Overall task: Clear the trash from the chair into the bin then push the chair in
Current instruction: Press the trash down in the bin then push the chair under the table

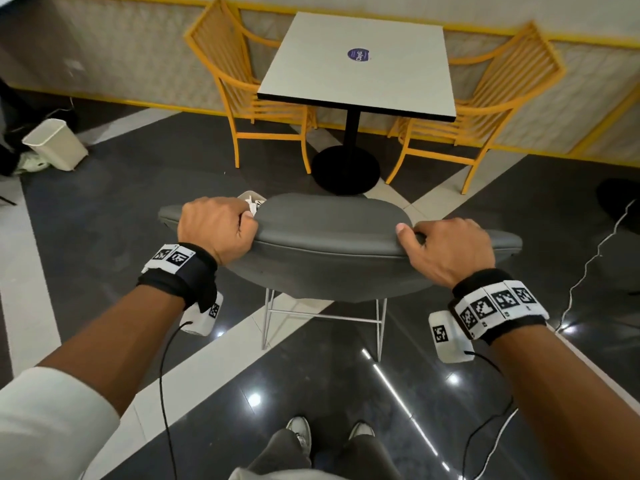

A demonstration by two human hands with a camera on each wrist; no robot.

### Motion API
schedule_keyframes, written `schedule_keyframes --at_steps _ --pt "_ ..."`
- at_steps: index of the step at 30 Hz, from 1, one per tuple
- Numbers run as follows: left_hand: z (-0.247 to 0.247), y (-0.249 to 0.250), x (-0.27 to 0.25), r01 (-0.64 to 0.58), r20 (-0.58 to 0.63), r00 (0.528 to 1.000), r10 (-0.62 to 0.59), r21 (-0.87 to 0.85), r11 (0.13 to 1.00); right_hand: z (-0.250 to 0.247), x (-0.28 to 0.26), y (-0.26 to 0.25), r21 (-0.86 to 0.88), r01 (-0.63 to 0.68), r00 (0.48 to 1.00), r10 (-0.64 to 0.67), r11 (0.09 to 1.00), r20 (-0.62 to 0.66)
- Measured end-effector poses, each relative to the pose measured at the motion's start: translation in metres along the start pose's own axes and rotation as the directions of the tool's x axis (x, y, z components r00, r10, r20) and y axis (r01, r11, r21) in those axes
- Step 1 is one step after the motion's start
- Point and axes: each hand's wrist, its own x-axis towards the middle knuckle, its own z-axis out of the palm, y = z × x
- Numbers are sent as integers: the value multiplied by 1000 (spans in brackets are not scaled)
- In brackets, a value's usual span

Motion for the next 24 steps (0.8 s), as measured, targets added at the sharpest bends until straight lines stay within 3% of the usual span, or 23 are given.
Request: schedule_keyframes --at_steps 7,18,24 --pt "4 -3 7 -33 37 999 32 14 999 8 3 -5 -61 -87 995 84 994 -50" --pt "17 -8 33 -1 40 999 0 41 999 15 32 -3 -60 -101 992 96 993 -85" --pt "24 -8 71 18 -33 999 -18 -15 1000 18 70 1 -36 -120 988 116 992 -98"
